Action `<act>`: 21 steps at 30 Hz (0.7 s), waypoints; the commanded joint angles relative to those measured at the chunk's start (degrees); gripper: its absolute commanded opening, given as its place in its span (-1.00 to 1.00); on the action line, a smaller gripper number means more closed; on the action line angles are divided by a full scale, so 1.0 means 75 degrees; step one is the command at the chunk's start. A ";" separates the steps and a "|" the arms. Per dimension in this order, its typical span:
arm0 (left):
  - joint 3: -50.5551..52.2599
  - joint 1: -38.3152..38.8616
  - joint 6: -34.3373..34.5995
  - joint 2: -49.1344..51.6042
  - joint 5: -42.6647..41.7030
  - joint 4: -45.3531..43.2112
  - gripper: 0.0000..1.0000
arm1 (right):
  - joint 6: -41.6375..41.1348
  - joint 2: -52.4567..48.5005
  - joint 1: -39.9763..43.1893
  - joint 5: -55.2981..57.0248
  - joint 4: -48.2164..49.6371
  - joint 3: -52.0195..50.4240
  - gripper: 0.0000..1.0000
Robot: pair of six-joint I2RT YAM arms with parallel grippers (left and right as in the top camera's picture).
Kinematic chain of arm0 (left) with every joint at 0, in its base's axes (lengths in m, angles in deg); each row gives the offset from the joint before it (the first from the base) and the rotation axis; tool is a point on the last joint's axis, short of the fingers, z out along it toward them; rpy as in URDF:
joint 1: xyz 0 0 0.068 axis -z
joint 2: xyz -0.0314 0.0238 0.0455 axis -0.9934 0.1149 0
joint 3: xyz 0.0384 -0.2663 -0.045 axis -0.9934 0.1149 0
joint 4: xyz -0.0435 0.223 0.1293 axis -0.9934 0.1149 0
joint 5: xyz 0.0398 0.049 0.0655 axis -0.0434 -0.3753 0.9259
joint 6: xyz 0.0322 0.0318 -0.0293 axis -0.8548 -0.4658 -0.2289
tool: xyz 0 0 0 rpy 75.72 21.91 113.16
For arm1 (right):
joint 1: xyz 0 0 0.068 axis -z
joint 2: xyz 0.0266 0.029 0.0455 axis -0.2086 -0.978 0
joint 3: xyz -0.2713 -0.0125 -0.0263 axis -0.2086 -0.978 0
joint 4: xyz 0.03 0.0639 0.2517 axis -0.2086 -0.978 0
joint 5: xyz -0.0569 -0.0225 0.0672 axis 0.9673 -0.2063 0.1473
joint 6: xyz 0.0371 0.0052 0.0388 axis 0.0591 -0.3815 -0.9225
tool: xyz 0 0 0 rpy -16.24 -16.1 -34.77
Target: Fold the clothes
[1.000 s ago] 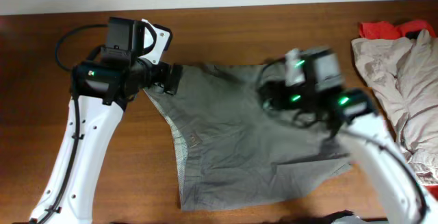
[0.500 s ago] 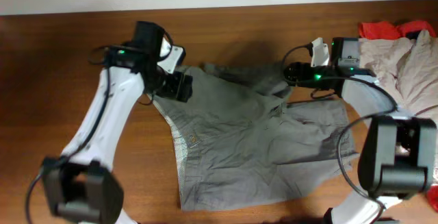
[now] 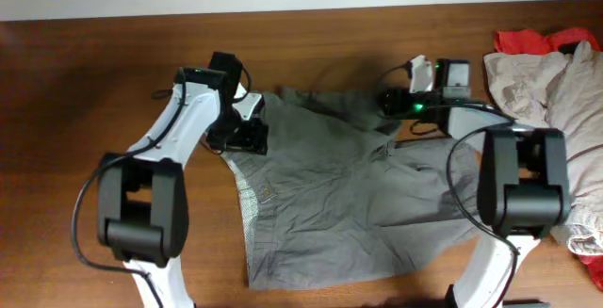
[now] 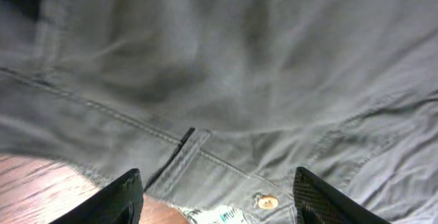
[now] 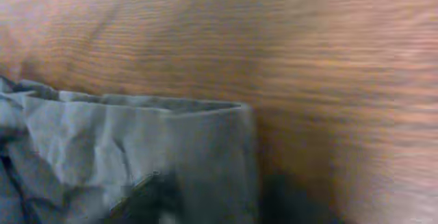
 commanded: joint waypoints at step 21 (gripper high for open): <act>0.0055 0.0023 0.0064 0.0673 -0.0105 -0.0274 0.36 | -0.0006 0.2707 0.0930 0.2296 -0.1644 0.1265 -0.92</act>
